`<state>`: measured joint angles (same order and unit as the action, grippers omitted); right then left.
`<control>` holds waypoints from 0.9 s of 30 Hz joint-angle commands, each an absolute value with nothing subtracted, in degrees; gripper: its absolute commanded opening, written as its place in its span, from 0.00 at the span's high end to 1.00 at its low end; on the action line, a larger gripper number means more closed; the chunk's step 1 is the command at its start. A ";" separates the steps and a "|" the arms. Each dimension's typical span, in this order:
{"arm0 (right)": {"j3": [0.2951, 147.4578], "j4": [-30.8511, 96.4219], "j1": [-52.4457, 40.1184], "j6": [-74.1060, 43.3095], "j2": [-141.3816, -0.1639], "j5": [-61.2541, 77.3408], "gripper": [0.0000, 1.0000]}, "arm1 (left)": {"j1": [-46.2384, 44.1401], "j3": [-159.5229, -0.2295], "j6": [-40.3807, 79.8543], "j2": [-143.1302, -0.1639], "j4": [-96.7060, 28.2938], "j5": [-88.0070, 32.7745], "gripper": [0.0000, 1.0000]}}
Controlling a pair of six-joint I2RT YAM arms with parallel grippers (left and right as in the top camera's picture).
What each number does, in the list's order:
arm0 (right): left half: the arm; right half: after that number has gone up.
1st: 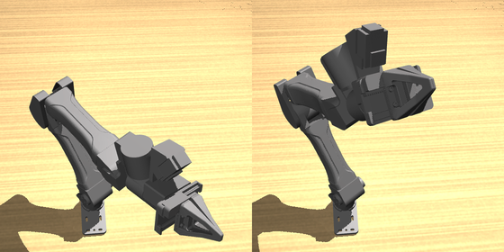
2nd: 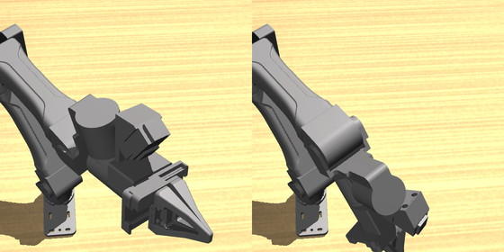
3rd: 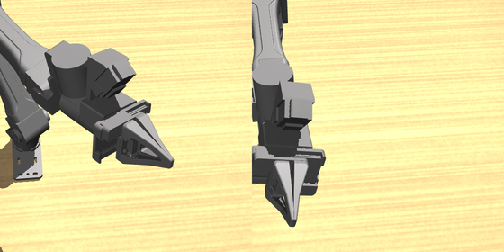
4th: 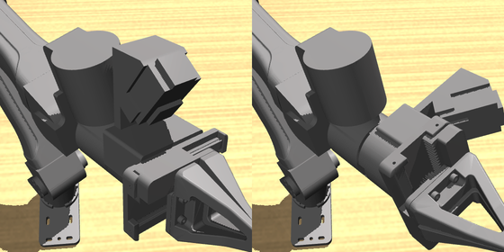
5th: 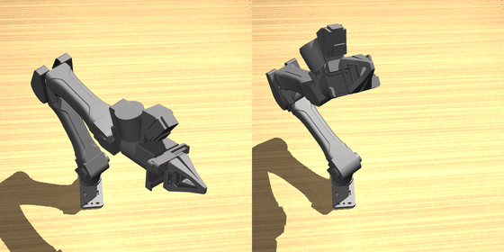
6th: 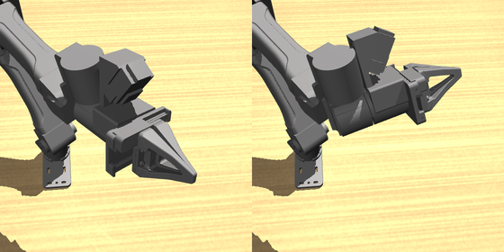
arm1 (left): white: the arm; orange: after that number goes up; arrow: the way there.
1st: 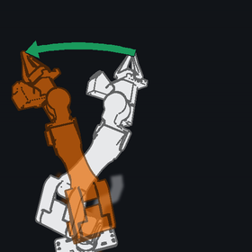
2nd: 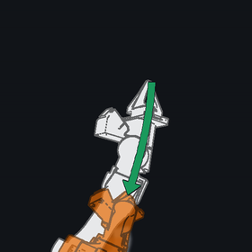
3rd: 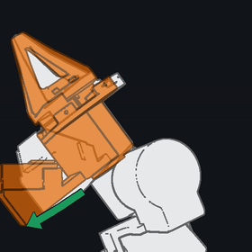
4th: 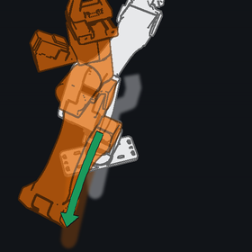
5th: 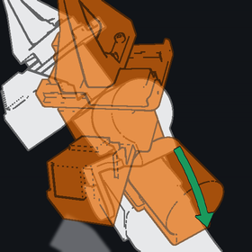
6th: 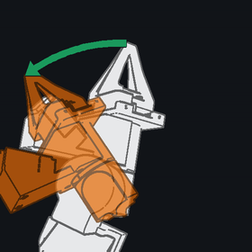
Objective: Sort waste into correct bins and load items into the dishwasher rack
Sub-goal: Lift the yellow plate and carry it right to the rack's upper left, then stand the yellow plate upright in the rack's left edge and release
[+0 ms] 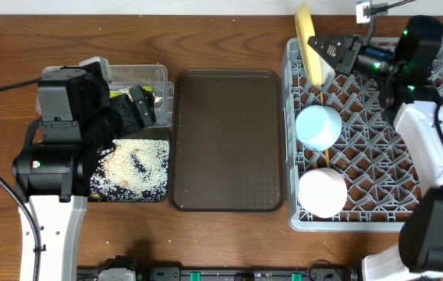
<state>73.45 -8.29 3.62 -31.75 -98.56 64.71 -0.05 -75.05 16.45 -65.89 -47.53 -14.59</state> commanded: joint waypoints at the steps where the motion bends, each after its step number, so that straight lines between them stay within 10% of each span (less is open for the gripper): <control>1: 74.13 -8.40 3.33 -32.58 -101.84 66.32 0.99 | 0.21 -75.55 15.90 -65.91 -47.48 -13.85 0.08; 27: 74.13 -10.44 3.95 -49.74 -106.06 54.61 0.99 | 0.21 -75.55 15.90 -65.91 -47.48 -13.85 0.08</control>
